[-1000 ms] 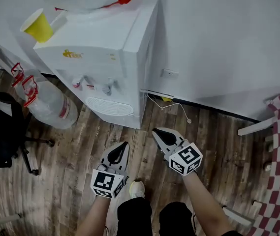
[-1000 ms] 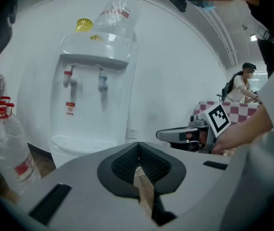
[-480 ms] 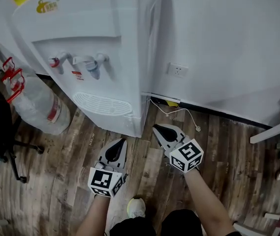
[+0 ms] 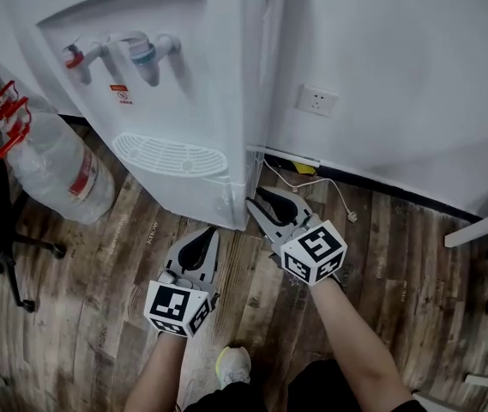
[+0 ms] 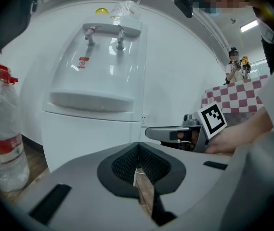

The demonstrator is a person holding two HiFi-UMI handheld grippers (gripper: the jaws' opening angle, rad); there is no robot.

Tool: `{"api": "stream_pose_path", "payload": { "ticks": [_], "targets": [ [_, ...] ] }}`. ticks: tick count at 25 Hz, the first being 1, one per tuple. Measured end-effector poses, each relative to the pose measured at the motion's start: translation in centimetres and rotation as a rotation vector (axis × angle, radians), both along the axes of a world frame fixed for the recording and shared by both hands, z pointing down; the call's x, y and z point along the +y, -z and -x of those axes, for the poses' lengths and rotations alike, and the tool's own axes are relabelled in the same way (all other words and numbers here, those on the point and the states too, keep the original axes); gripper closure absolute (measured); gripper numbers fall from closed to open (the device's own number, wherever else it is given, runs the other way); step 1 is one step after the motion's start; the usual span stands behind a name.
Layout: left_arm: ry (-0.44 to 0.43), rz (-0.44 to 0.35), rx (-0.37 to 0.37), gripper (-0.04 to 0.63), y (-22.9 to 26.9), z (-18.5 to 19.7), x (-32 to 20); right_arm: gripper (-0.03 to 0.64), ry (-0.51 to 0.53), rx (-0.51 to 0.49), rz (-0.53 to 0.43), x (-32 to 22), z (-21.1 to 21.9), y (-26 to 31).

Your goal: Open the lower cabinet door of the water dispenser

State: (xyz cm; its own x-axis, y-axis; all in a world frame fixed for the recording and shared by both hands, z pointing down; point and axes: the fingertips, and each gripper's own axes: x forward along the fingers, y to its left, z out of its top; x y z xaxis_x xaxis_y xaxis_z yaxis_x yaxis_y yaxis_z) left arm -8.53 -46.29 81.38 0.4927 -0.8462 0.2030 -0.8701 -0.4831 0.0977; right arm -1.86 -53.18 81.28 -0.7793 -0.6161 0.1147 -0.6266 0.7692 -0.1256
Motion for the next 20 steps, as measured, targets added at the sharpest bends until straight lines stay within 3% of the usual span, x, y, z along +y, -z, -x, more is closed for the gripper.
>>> {"api": "stream_pose_path", "payload": {
  "ticks": [2, 5, 13, 20],
  "targets": [
    [0.006, -0.011, 0.0, 0.581, 0.3, 0.1, 0.1, 0.446, -0.01, -0.011, -0.015, -0.7, 0.2, 0.5],
    [0.032, -0.022, 0.001, 0.581, 0.6, 0.8, 0.2, 0.42, -0.005, -0.012, -0.037, -1.5, 0.9, 1.2],
    [0.05, -0.019, -0.017, 0.581, 0.6, 1.6, 0.7, 0.413, -0.002, 0.028, -0.058, -2.4, 2.0, 0.8],
    [0.11, -0.045, -0.025, 0.58, 1.3, 3.1, 0.8, 0.415, -0.059, 0.069, -0.094, -2.6, 2.0, 0.7]
  ]
}}
